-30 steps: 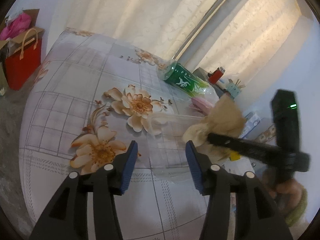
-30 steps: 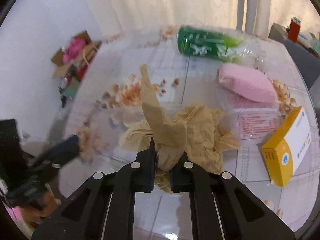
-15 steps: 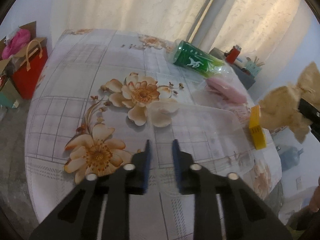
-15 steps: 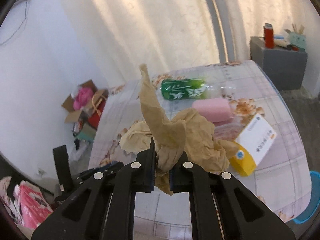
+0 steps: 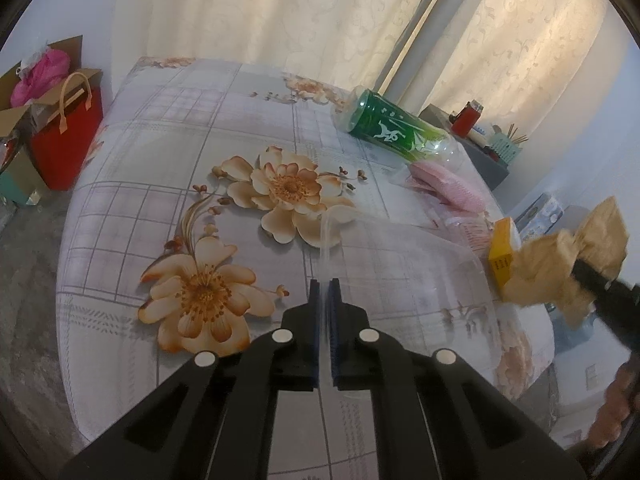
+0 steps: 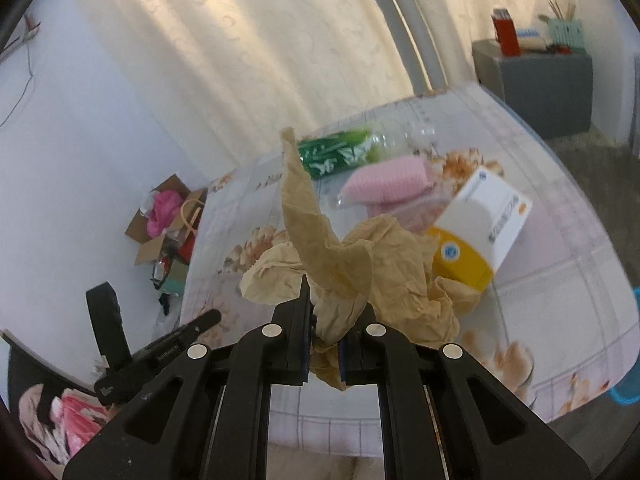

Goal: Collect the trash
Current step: 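Close the right tool on the brown paper and lift it, then carry the brown paper with the right tool over the blue wastebasket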

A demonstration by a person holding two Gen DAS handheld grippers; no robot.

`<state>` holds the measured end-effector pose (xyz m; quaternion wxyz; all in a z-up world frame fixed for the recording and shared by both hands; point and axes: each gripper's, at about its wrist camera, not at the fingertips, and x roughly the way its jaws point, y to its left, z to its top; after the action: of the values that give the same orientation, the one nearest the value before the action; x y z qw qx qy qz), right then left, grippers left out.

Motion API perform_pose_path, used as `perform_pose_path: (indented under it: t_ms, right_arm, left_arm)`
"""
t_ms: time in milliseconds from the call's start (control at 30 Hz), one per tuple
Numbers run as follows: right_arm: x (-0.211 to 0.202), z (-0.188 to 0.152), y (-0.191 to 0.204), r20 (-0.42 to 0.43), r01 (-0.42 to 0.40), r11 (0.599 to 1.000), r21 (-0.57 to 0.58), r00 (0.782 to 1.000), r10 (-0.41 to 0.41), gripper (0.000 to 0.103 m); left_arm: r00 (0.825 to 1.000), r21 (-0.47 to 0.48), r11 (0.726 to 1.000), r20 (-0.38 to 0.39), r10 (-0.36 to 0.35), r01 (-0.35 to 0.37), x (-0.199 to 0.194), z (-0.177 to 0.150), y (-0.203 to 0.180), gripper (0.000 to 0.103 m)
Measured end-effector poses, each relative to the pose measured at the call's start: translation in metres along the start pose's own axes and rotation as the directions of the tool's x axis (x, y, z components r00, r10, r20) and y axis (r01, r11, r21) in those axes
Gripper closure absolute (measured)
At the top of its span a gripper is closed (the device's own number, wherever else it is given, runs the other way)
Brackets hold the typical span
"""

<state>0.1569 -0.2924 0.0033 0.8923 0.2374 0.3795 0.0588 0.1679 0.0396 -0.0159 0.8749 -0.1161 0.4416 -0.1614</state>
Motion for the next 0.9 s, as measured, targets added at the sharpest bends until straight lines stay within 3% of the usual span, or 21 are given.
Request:
perform_pose_path:
  t_ms: [500, 900]
  right_arm:
    - [-0.028, -0.027, -0.028, 0.041, 0.022, 0.995, 0.093, 0.999, -0.026, 0.094]
    - [-0.091, -0.041, -0.078, 0.159, 0.063, 0.976, 0.210, 0.982, -0.097, 0.094]
  left_arm:
    - [0.985, -0.018, 0.988, 0.074, -0.153, 0.155, -0.048, 0.003, -0.010, 0.100]
    - [0.957, 0.081, 0.957, 0.060, -0.285, 0.280, -0.056, 0.014, -0.074, 0.100]
